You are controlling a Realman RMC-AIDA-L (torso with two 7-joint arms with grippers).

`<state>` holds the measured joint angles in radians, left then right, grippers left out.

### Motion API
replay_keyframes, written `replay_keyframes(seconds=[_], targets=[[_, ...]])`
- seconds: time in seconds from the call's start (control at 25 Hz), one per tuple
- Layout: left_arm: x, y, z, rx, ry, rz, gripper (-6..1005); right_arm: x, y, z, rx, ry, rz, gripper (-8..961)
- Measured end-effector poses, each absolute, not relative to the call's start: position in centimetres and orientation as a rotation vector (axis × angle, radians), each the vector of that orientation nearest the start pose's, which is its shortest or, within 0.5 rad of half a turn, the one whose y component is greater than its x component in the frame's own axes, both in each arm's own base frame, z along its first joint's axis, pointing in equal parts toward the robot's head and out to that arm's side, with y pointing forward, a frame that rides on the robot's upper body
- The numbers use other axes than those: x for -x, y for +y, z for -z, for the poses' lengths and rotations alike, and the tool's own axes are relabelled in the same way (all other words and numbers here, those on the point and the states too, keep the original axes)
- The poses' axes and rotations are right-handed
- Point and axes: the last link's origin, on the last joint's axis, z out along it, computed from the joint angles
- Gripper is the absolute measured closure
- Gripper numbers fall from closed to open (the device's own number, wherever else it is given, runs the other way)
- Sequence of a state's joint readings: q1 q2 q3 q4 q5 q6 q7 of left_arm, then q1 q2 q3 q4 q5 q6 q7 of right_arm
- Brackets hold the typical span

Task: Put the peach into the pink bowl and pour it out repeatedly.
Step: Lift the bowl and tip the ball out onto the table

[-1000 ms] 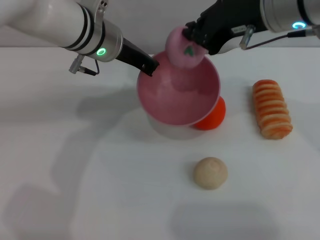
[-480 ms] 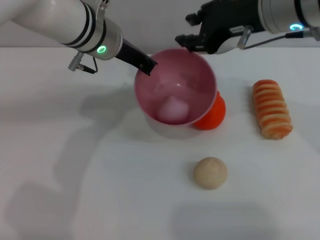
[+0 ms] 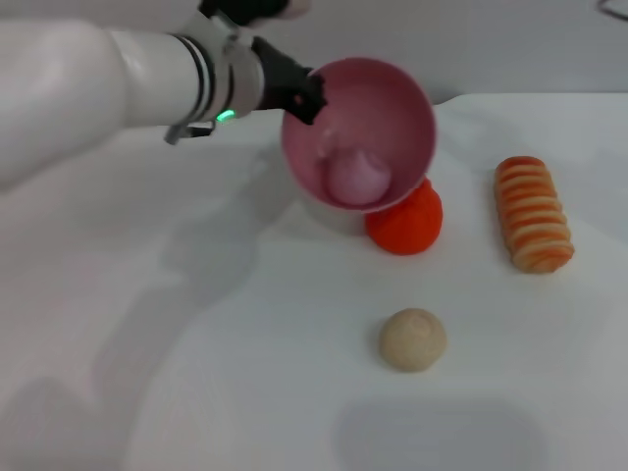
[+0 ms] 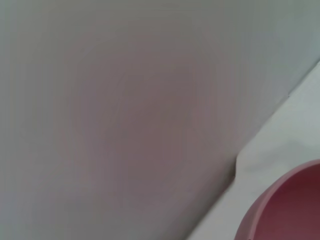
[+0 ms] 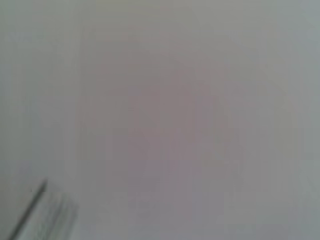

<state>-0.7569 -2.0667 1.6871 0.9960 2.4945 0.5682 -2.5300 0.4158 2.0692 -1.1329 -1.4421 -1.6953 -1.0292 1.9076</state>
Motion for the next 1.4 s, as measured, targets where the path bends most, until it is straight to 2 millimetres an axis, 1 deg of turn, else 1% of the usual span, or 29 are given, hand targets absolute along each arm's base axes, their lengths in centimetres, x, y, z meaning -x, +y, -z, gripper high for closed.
replay_keyframes(seconds=[0.04, 0.08, 0.12, 0.16, 0.2, 0.24, 0.28, 0.32, 0.36, 0.44, 0.52, 0.6, 0.72, 0.88, 1.0, 1.04, 1.08, 1.24, 1.4], targets=[[12.3, 44.3, 5.7, 2.348, -0.369, 0.017, 951, -13.6, 38.6, -10.6, 2.241, 0.358, -0.865, 497], [12.3, 44.3, 5.7, 2.348, -0.369, 0.017, 951, -15.5, 37.7, -11.8, 2.167, 0.326, -1.005, 497], [11.5, 43.6, 7.0, 2.319, -0.245, 0.085, 951, -15.5, 37.7, -11.8, 2.167, 0.326, -1.005, 497], [11.5, 43.6, 7.0, 2.319, -0.245, 0.085, 951, -16.4, 37.2, -12.3, 2.129, 0.315, -1.048, 498], [11.1, 43.2, 7.6, 2.303, -0.185, 0.126, 951, -17.5, 36.8, -12.8, 2.081, 0.308, -1.083, 498], [11.1, 43.2, 7.6, 2.303, -0.185, 0.126, 951, -18.5, 36.4, -13.3, 2.040, 0.306, -1.097, 499], [11.1, 43.2, 7.6, 2.303, -0.185, 0.126, 951, -20.3, 36.0, -14.0, 1.973, 0.324, -1.094, 499], [10.3, 41.9, 8.3, 2.244, -0.068, 0.253, 951, -21.3, 35.8, -14.4, 1.939, 0.337, -1.088, 499], [10.2, 41.9, 8.3, 2.241, -0.065, 0.257, 951, -21.3, 35.8, -14.4, 1.939, 0.337, -1.088, 499], [10.0, 41.2, 8.6, 2.206, -0.016, 0.320, 951, -22.9, 35.5, -14.8, 1.888, 0.365, -1.084, 500], [10.0, 41.2, 8.6, 2.206, -0.016, 0.320, 951, -23.9, 35.2, -15.0, 1.862, 0.385, -1.086, 500], [10.5, 40.2, 8.5, 2.122, 0.034, 0.422, 951, -24.7, 34.9, -15.1, 1.850, 0.398, -1.084, 499], [10.7, 39.5, 8.4, 2.074, 0.062, 0.482, 951, -25.1, 34.8, -14.9, 1.847, 0.405, -1.078, 499], [11.4, 37.2, 8.1, 1.958, 0.133, 0.617, 951, -25.2, 34.8, -15.0, 1.847, 0.404, -1.075, 503], [11.8, 36.1, 7.8, 1.910, 0.152, 0.667, 951, -25.3, 34.8, -15.1, 1.851, 0.400, -1.075, 507], [11.8, 36.1, 7.8, 1.910, 0.152, 0.667, 951, -25.2, 34.7, -15.1, 1.854, 0.398, -1.077, 508], [12.0, 35.5, 7.6, 1.885, 0.161, 0.694, 951, -25.2, 34.8, -15.1, 1.857, 0.396, -1.079, 509], [12.1, 35.0, 7.6, 1.873, 0.169, 0.708, 951, -25.0, 34.9, -14.9, 1.866, 0.394, -1.084, 514], [11.9, 34.3, 7.8, 1.866, 0.215, 0.725, 951, -24.8, 34.9, -14.8, 1.869, 0.393, -1.089, 518]])
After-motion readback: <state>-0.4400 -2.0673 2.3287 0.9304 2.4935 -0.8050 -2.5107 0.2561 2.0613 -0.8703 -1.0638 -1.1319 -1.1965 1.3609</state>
